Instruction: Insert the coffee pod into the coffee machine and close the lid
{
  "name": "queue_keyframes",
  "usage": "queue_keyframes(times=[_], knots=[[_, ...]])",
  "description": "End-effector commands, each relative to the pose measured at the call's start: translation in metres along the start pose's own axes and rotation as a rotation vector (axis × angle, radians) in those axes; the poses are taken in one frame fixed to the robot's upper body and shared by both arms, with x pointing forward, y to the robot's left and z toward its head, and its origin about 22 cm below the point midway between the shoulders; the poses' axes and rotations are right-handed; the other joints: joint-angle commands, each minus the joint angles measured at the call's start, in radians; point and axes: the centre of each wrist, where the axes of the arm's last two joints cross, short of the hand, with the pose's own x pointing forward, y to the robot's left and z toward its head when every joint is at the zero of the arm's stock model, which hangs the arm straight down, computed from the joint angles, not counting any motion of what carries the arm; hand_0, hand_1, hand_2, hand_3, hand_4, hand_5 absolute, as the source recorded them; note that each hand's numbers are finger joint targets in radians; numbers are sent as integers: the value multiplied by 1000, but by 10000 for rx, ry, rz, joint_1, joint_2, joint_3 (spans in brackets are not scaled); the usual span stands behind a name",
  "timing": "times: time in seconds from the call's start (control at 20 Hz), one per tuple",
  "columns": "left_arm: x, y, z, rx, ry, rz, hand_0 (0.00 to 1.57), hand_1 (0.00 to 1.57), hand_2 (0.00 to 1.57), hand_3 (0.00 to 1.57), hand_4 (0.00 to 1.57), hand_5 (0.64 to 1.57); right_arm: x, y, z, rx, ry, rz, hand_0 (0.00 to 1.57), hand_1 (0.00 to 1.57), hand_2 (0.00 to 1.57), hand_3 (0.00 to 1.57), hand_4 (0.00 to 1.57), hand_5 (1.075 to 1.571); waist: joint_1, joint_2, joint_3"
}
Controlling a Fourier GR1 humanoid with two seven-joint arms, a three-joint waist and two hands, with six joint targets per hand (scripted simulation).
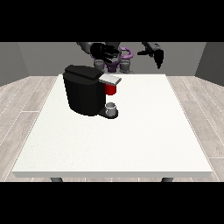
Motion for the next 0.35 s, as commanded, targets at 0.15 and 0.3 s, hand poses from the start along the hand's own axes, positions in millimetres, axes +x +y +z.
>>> queue_keyframes(times=[0.15,0.3], knots=[[-33,2,28,534,814,-21,0,0,0,0,192,1571,-40,36,53,17,16,-2206,0,0,0,0,286,1571,-576,-938,2],[-31,14,35,851,945,-87,0,0,0,0,192,1571,-57,38,77,-579,931,-2495,0,0,0,0,157,1571,-941,-1397,1]])
